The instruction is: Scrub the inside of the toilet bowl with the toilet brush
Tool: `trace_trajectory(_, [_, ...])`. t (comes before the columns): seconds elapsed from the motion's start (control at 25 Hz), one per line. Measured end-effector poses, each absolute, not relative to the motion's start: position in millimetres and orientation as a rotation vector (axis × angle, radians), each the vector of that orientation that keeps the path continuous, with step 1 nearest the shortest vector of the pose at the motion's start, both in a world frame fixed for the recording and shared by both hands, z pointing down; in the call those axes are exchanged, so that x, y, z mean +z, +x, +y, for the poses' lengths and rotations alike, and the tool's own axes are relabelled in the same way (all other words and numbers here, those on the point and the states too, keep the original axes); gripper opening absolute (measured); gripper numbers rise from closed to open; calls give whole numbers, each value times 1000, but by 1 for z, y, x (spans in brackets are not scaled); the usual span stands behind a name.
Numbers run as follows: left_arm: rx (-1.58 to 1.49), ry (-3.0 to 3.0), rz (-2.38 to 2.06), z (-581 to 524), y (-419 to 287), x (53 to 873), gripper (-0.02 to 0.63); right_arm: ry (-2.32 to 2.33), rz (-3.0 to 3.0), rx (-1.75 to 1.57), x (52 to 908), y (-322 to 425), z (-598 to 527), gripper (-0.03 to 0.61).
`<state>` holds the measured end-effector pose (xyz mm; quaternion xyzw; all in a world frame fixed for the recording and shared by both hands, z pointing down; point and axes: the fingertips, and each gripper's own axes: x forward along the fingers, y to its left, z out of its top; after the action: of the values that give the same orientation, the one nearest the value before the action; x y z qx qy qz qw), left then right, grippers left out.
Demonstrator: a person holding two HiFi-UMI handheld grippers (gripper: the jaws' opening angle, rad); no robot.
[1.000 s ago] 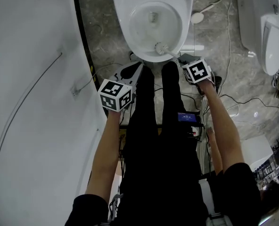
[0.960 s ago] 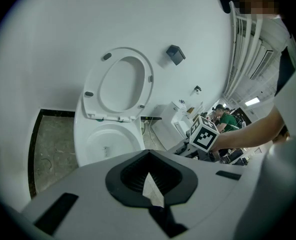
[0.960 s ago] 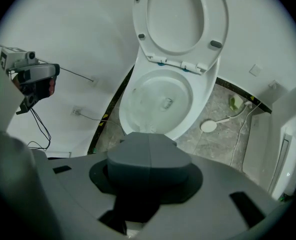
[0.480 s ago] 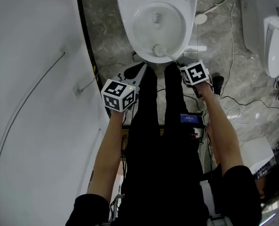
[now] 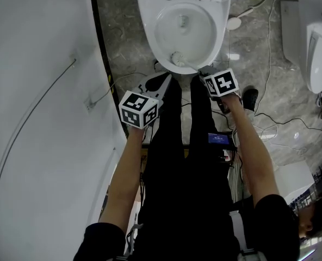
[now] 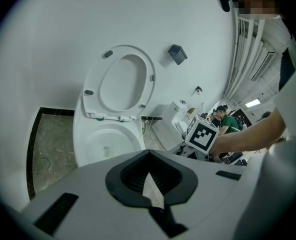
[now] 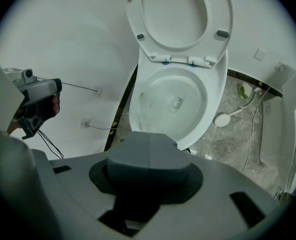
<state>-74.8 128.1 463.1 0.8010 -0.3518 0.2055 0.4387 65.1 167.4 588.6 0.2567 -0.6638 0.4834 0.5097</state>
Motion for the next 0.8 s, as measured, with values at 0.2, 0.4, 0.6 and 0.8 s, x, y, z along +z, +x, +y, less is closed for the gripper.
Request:
trace_trajectory(0.2, [511,1995,-869,125,-74,463,6,625,-1601,1213,589,54,163,156])
trace_trajectory(0.4, [517,1997,-869,121,-74,462,7,654,-1602,1279,591,46,158,156])
trace_trajectory(0.6, [520,1996,-866,121,-75,465,7,696,-1604,1362,595,38,153,156])
trace_trajectory(0.8, [521,1993,-862,121,-75,465,8,728,-1602,1425,597,33,147,156])
